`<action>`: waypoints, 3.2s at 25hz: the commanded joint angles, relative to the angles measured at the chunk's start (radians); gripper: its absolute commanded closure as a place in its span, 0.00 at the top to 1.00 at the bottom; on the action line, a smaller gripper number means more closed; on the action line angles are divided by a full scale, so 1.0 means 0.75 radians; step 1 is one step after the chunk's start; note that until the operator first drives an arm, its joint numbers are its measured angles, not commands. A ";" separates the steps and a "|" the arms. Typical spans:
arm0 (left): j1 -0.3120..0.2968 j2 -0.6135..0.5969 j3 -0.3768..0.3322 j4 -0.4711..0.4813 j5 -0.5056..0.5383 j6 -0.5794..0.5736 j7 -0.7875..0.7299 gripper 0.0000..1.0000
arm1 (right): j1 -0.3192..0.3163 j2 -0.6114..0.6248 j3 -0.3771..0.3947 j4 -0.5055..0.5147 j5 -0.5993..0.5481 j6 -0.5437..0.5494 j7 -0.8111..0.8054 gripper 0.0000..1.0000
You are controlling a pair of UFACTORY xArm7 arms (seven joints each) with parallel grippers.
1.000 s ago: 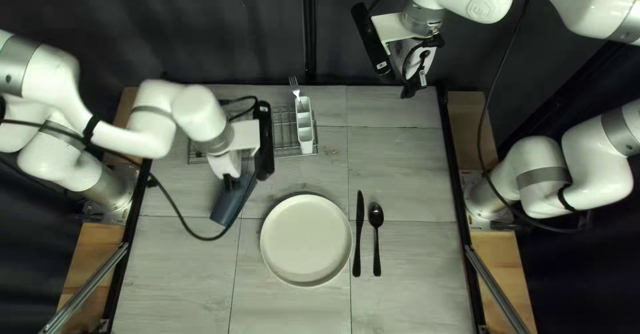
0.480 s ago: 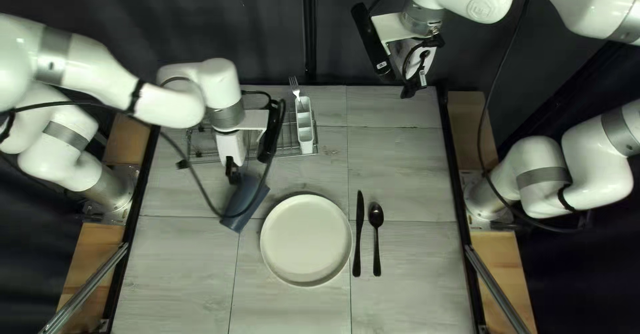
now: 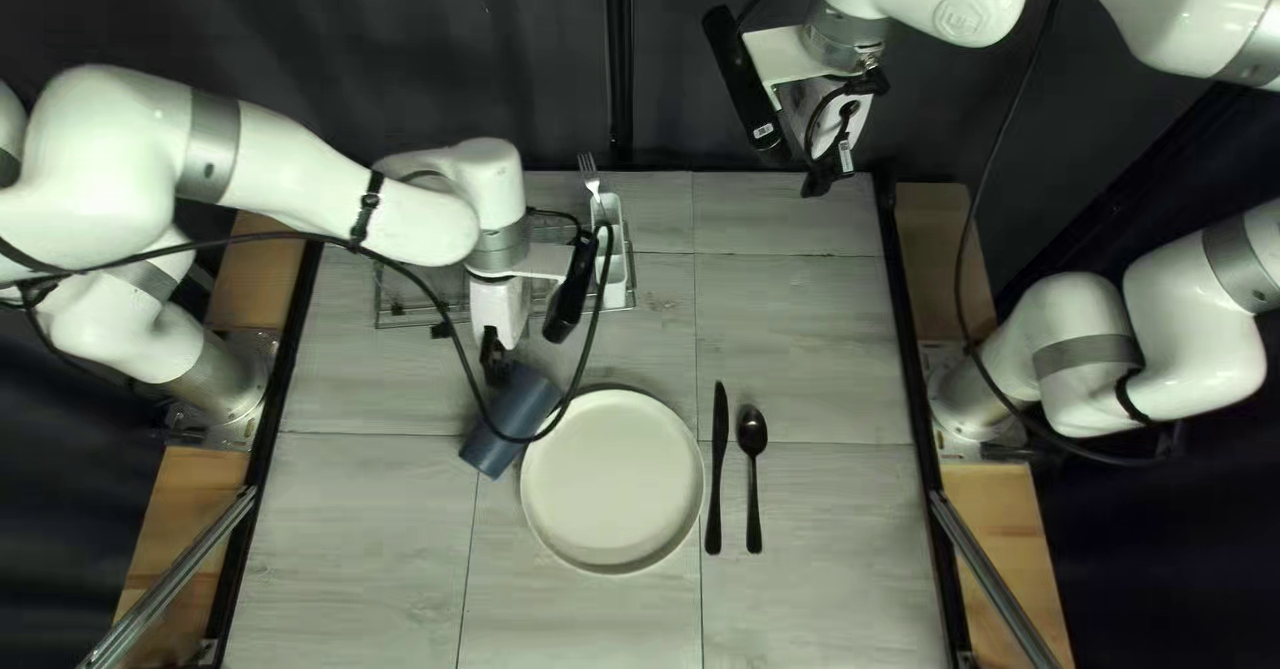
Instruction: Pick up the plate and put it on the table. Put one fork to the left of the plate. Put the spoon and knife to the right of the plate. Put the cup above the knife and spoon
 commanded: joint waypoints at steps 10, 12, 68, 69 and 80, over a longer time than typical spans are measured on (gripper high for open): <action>-0.014 -0.032 0.002 -0.021 0.024 -0.025 -0.042 1.00 | 0.000 0.000 0.000 0.000 0.000 0.000 0.000 1.00; -0.018 -0.008 -0.005 0.012 0.027 -0.022 -0.055 1.00 | 0.000 0.000 0.000 0.000 0.000 0.000 0.000 1.00; 0.003 -0.625 -0.199 -0.418 0.286 -0.107 -0.482 1.00 | 0.000 0.000 0.000 0.000 0.000 0.000 0.000 1.00; 0.001 -0.614 -0.180 -0.429 0.255 -0.125 -0.443 1.00 | 0.000 0.000 0.000 0.000 0.000 0.000 0.000 1.00; -0.009 -0.311 -0.051 -0.349 -0.066 -0.114 -0.033 1.00 | 0.000 0.000 0.000 0.000 0.000 0.000 0.000 1.00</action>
